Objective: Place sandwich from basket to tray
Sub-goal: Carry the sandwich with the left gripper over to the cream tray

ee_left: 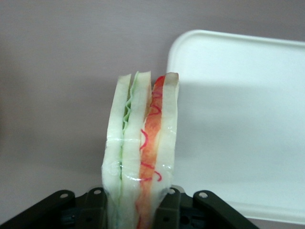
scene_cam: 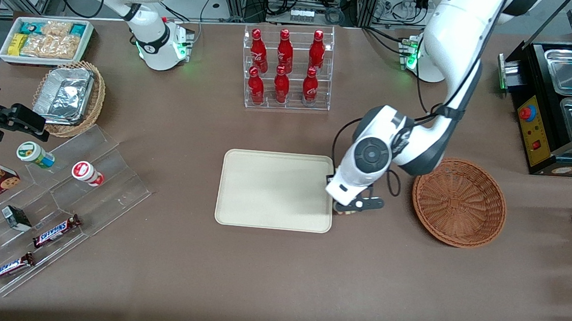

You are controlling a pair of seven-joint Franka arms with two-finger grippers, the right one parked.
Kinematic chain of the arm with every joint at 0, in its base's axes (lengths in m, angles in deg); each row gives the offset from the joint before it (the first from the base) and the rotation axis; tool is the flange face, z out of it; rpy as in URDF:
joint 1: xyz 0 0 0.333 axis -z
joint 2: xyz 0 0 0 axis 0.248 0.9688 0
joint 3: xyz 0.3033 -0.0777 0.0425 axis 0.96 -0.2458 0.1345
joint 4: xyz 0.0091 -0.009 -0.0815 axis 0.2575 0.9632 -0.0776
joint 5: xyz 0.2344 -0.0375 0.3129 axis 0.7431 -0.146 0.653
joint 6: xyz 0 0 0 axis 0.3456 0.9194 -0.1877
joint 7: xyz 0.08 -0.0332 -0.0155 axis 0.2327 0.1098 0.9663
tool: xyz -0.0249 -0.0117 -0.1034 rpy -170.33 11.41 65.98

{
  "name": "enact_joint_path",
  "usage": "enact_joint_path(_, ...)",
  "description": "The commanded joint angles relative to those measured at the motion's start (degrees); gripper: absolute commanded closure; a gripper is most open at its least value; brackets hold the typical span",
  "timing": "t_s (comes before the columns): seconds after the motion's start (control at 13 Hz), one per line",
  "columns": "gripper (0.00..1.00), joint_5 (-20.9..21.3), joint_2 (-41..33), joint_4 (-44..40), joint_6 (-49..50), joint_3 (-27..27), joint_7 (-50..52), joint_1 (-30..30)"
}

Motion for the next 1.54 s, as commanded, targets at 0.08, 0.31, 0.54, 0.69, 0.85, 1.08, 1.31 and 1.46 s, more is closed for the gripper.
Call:
enact_joint_path(0.08, 0.71, -0.9, 7.1, -7.4, 1.1, 0.2, -4.0, 5.2)
enact_joint_path(0.31, 0.7, -0.9, 9.7, -7.5, -4.4, 0.2, -1.9, 6.6)
enact_joint_path(0.54, 0.7, -0.8, 11.0, -8.6, -5.7, 0.2, 3.8, 6.7)
enact_joint_path(0.69, 0.67, -0.2, 11.3, -9.3, -5.5, 0.3, 4.6, 6.8)
enact_joint_path(0.85, 0.66, 0.5, 11.6, -9.3, -5.6, 0.4, 5.9, 7.3)
enact_joint_path(1.08, 0.61, 2.5, 11.5, -9.4, -5.5, 0.5, 5.8, 7.3)
enact_joint_path(1.31, 0.6, 3.5, 11.9, -9.3, -5.6, 0.5, 5.7, 7.1)
enact_joint_path(1.46, 0.58, 3.5, 12.9, -9.6, -6.1, 0.5, 5.9, 7.3)
